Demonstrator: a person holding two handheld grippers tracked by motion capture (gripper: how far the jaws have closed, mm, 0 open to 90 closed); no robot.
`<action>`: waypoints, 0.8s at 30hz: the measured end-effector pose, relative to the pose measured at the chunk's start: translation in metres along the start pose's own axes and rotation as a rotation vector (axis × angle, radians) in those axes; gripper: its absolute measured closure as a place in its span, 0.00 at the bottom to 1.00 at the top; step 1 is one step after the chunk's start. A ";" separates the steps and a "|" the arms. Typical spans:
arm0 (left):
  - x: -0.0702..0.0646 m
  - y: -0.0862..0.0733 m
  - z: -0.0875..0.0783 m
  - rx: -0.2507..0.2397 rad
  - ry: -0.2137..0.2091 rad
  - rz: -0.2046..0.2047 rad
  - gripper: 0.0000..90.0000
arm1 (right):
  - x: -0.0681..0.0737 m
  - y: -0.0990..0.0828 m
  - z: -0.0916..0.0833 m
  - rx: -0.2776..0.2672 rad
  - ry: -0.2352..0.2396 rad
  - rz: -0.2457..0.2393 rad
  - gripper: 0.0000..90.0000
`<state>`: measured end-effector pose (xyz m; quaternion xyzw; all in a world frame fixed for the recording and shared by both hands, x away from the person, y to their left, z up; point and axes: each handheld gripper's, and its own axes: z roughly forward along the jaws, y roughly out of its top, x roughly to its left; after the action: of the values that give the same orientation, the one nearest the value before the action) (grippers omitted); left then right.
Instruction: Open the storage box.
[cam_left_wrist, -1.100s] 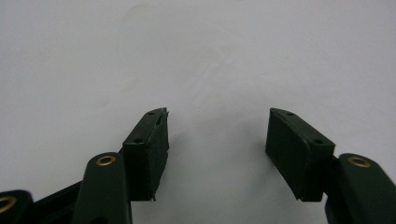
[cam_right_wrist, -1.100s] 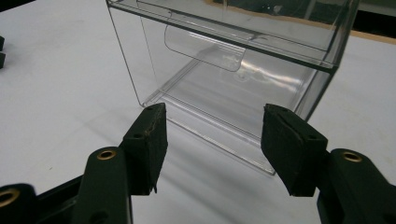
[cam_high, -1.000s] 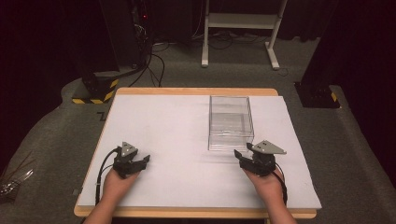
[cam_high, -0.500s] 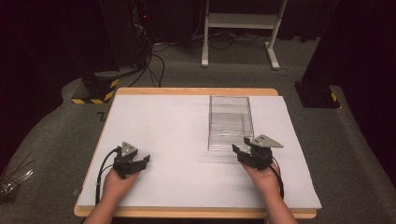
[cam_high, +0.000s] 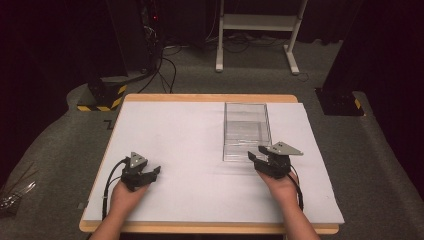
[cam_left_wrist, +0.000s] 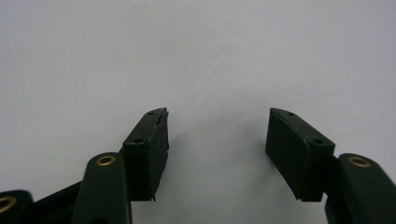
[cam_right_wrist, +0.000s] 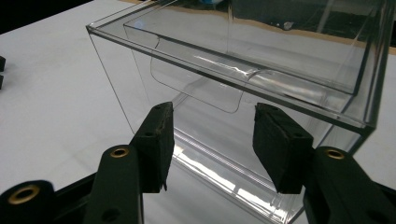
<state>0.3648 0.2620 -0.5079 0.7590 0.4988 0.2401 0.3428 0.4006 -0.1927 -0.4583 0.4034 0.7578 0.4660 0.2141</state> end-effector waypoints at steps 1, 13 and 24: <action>0.000 0.000 0.000 0.000 0.000 0.001 0.44 | 0.000 0.001 0.001 0.002 0.006 -0.002 0.55; 0.000 0.000 0.000 0.000 0.002 0.001 0.44 | -0.006 0.005 0.010 -0.015 0.056 -0.003 0.66; 0.000 0.000 0.000 0.000 0.002 0.002 0.44 | -0.011 0.003 0.013 -0.022 0.099 -0.017 0.71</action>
<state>0.3645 0.2617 -0.5079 0.7592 0.4984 0.2413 0.3420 0.4174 -0.1935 -0.4622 0.3710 0.7656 0.4920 0.1847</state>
